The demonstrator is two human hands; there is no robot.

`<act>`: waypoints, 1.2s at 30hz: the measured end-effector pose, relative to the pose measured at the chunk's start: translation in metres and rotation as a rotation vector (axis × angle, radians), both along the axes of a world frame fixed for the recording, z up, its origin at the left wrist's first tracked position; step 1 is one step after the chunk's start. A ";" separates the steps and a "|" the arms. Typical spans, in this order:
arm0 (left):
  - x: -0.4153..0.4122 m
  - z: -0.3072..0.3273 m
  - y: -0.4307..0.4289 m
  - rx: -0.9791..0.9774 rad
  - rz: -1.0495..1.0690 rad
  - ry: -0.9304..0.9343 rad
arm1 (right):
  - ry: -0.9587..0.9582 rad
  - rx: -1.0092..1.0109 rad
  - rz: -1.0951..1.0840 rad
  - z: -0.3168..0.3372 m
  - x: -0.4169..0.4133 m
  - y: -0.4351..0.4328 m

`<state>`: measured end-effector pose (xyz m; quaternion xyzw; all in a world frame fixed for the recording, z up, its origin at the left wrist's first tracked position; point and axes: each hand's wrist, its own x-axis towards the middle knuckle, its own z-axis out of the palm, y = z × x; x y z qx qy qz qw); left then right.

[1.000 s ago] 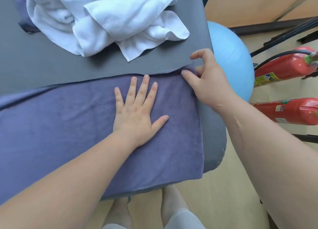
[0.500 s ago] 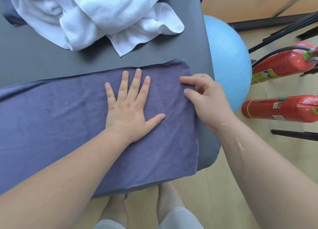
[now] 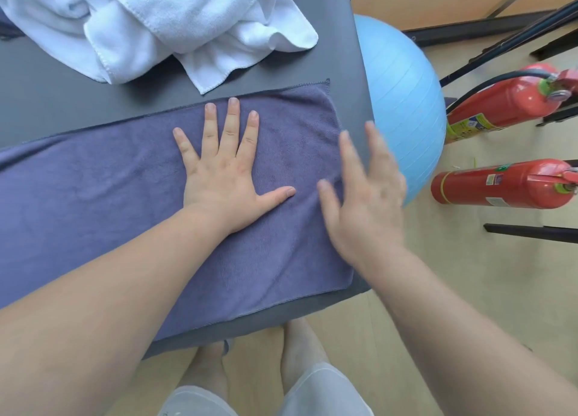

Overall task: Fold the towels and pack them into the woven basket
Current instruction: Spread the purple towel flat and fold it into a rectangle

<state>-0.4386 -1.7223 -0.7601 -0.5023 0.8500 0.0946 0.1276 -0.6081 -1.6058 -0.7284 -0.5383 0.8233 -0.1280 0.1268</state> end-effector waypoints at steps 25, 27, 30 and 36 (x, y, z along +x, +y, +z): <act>0.239 0.029 0.062 -0.003 0.380 0.128 | 0.099 0.170 0.528 0.005 0.207 -0.021; 0.277 0.030 0.059 -0.073 0.482 0.176 | 0.036 0.152 0.595 0.006 0.248 -0.044; 0.334 0.028 0.061 -0.197 0.609 0.217 | -0.050 0.078 0.691 0.007 0.306 -0.076; 0.400 0.029 0.085 -0.118 0.755 0.232 | -0.070 0.034 0.829 0.009 0.405 -0.144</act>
